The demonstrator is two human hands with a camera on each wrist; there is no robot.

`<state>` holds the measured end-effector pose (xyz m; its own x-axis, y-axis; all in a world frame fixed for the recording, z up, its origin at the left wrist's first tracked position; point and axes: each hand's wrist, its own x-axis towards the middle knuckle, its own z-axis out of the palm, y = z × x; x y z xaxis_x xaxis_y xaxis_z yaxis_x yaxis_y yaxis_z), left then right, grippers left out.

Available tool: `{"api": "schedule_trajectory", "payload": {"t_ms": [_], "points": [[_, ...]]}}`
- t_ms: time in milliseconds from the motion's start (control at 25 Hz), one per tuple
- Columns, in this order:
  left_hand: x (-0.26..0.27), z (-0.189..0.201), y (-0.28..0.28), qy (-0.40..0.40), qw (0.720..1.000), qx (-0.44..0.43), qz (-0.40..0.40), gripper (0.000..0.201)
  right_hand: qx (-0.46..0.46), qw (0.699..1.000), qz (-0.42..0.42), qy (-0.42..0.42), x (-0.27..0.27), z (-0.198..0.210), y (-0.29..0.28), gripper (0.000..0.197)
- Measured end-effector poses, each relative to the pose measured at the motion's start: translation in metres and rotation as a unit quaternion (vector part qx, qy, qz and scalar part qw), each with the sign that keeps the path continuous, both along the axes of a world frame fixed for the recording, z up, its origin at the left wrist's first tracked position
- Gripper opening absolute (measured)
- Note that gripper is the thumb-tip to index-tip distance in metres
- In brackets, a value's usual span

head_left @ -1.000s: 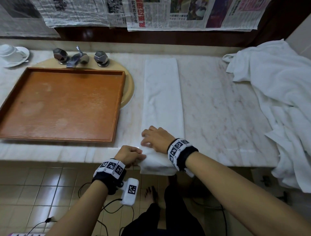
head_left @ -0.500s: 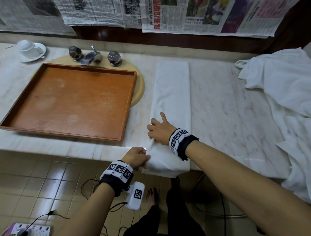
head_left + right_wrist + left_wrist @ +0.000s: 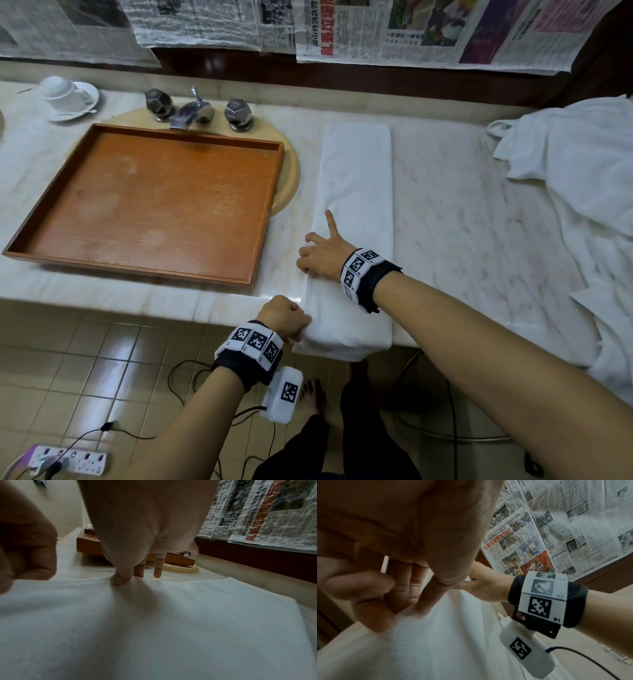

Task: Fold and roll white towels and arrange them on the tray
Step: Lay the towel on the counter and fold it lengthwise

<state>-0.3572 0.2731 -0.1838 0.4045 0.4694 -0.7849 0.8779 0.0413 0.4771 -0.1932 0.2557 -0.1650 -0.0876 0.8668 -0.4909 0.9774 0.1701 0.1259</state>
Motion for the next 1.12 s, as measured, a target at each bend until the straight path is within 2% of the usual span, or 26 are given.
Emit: {"api": "schedule_trajectory", "payload": {"t_ms": [160,360,520,640,800,960,1120], "points": [[0.005,-0.001,0.002,-0.011,0.997,0.048,0.059,0.013,-0.007,1.0,-0.004,0.001,0.006,-0.002,0.003,0.02],[0.013,-0.002,0.004,0.006,0.996,0.071,0.047,0.013,0.012,0.999,-0.025,0.02,0.011,-0.003,0.003,0.023],[0.023,-0.001,0.007,0.013,0.995,0.084,0.059,0.009,0.011,1.0,-0.016,0.013,0.018,0.0,0.003,0.034],[0.03,-0.001,0.012,0.02,0.994,0.095,0.043,0.011,0.003,1.0,-0.006,-0.022,0.023,0.001,0.014,0.028],[0.046,-0.002,0.018,-0.032,0.985,0.134,0.101,0.016,0.009,0.999,0.016,-0.029,0.025,-0.006,0.025,0.023],[0.05,-0.006,0.02,-0.014,0.988,0.127,0.087,0.014,0.023,0.999,0.029,-0.02,0.038,-0.003,0.028,0.028],[0.057,-0.012,0.024,0.005,0.983,0.168,0.076,0.013,0.053,0.998,0.039,-0.023,0.046,-0.005,0.033,0.029]]}}
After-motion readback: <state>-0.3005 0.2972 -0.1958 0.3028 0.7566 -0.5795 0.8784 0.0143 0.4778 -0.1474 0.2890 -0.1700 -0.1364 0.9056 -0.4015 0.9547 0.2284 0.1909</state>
